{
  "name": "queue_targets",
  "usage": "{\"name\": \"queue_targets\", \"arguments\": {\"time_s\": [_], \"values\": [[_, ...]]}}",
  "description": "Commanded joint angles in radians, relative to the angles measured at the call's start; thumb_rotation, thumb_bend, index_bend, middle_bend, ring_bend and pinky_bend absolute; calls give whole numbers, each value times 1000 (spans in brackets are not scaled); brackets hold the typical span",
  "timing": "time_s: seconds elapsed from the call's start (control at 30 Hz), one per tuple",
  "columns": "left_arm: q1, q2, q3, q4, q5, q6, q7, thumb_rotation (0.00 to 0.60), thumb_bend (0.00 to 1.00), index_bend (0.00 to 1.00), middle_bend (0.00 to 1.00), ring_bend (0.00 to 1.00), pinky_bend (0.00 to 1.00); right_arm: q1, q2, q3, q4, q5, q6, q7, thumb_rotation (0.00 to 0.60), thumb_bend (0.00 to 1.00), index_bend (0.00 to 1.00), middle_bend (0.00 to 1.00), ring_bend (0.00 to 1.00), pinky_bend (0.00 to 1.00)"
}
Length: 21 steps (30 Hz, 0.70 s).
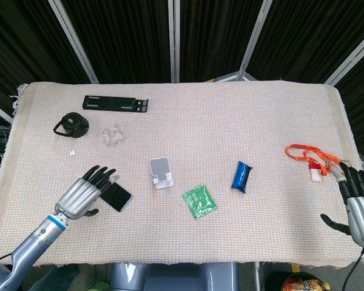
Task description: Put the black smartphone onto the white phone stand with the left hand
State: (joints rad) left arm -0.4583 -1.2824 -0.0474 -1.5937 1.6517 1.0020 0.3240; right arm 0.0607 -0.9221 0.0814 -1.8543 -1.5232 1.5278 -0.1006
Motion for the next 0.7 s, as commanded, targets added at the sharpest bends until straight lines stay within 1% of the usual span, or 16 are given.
{"name": "queue_targets", "arguments": {"time_s": [0.03,0.13,0.27,0.4,0.53,0.7], "values": [[-58,-54,1,76,17,-51,9,600,0,149,1,65,138,-2,-3,1,0,5,2,-13,600,0,0,0,0,0],[-80,-70,4,115,23,-65,-5,600,0,180,20,96,163,-3,-4,3,2,16,1,-18,600,0,0,0,0,0],[-115,-99,24,214,20,-110,-22,600,0,204,40,136,212,5,-9,8,16,55,-28,-16,600,0,0,0,0,0],[-124,-116,33,254,12,-112,-39,600,0,216,45,140,214,10,-11,9,18,61,-38,-21,600,0,0,0,0,0],[-133,-141,39,297,14,-100,-70,600,0,243,70,162,226,13,-13,10,17,63,-43,-26,600,0,0,0,0,0],[-145,-167,54,341,15,-101,-97,600,0,248,72,162,227,15,-15,10,16,64,-46,-31,600,0,0,0,0,0]]}}
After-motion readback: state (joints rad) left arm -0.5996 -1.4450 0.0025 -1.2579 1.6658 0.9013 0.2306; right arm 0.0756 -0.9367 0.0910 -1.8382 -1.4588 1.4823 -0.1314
